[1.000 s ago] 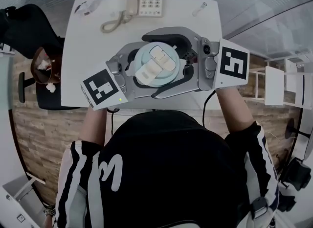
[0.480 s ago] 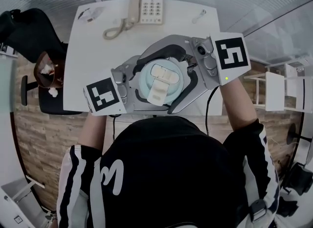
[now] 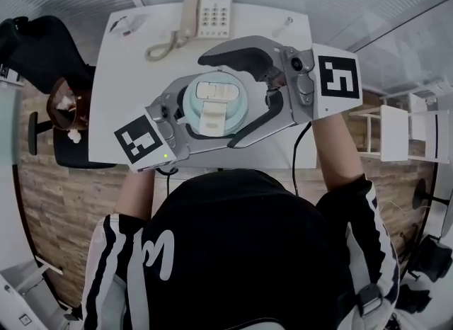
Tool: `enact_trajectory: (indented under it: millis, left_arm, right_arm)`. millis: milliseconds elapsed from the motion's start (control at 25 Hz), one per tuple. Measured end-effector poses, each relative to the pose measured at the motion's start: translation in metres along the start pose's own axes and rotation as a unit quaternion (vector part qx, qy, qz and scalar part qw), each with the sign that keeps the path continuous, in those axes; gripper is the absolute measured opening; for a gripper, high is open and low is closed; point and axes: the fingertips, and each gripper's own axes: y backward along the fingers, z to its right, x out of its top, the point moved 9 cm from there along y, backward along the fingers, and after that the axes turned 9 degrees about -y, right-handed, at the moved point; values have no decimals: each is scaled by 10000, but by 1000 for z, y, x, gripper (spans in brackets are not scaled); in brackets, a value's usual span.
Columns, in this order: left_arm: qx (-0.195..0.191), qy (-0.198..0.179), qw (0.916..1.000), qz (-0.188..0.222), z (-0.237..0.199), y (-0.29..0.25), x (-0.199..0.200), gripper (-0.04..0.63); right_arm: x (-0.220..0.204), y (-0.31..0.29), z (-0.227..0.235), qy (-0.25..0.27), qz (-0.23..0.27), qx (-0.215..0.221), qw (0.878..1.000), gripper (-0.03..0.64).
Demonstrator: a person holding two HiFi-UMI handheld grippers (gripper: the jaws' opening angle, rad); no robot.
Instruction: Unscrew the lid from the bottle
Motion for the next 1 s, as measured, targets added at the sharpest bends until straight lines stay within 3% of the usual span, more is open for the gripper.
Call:
enact_trajectory:
  millis: [80, 160, 320, 480, 600, 760, 920, 1000]
  left_arm:
    - [400, -67, 9992, 11, -6, 4, 2, 436]
    - [889, -94, 9960, 7, -10, 8, 3, 436]
    - [1755, 25, 9844, -83, -22, 14, 1, 436]
    - [2344, -54, 9717, -282, -31, 14, -1, 436]
    - [2674, -52, 9632, -274, -32, 12, -2, 435]
    - [2814, -53, 9589, -357, -32, 9, -6, 436]
    - [2777, -122, 9591, -525, -29, 6, -7, 436]
    - [2644, -177, 9627, -545, -28, 6, -6, 436]
  right_arm:
    - [5, 6, -6, 180, 330, -761, 9964, 467]
    - [8, 9, -15, 283, 631, -1629, 9842, 466]
    - [2, 10, -28, 130, 1070, -3055, 9461, 466]
    - [-10, -3, -23, 131, 922, -4012, 9113, 465]
    - [-18, -13, -16, 130, 846, -4314, 8981, 445]
    - [-20, -24, -4, 346, 856, -4390, 8937, 443]
    - [-22, -27, -1, 48, 570, -4591, 8865, 421]
    - [-22, -25, -3, -18, 547, -4443, 8942, 420]
